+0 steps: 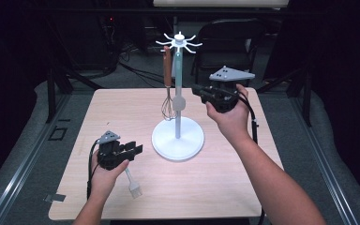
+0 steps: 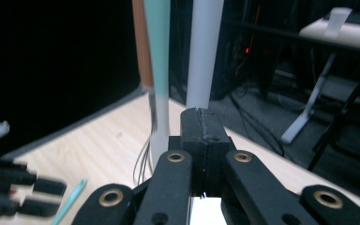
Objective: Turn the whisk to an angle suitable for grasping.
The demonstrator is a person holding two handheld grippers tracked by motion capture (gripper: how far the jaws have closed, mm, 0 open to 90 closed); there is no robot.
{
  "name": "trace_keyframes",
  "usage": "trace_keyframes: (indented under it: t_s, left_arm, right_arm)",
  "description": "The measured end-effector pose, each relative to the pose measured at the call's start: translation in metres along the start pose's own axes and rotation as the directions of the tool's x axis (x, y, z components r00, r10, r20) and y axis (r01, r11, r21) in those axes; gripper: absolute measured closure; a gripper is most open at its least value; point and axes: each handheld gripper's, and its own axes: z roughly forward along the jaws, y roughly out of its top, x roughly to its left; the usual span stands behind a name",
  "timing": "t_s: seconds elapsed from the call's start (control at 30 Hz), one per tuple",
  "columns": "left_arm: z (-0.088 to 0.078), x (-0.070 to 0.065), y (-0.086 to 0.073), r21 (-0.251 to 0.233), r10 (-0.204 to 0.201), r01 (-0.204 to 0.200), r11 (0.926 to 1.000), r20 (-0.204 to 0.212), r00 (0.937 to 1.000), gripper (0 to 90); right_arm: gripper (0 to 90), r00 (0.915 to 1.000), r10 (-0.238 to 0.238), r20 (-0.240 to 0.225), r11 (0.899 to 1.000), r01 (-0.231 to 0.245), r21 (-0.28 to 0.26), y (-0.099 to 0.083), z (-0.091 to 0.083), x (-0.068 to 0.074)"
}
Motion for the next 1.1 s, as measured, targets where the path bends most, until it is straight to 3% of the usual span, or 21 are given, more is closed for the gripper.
trace_keyframes:
  t_s: [0.2,0.53,0.83,1.1]
  left_arm:
    - [0.000,0.000,0.000,-0.003,-0.001,0.001,1.0000,0.003,1.0000,60.1]
    - [0.000,0.001,0.000,-0.003,0.000,0.000,1.0000,0.005,1.0000,60.1]
    - [0.000,0.001,0.000,-0.001,-0.001,0.001,1.0000,0.007,1.0000,60.3]
    - [0.001,0.001,0.000,-0.006,-0.006,0.006,1.0000,0.008,1.0000,60.4]
  right_arm:
    - [90.0,0.9995,0.022,0.025,0.996,-0.020,-0.092,0.022,-0.003,-0.004]
    - [90.0,0.9959,0.007,0.091,0.985,0.009,-0.170,0.050,-0.009,-0.009]
    - [90.0,0.9938,0.002,0.111,0.983,0.018,-0.181,0.061,-0.010,-0.009]
    - [90.0,0.9948,-0.005,0.102,0.981,0.025,-0.190,0.067,-0.009,-0.003]
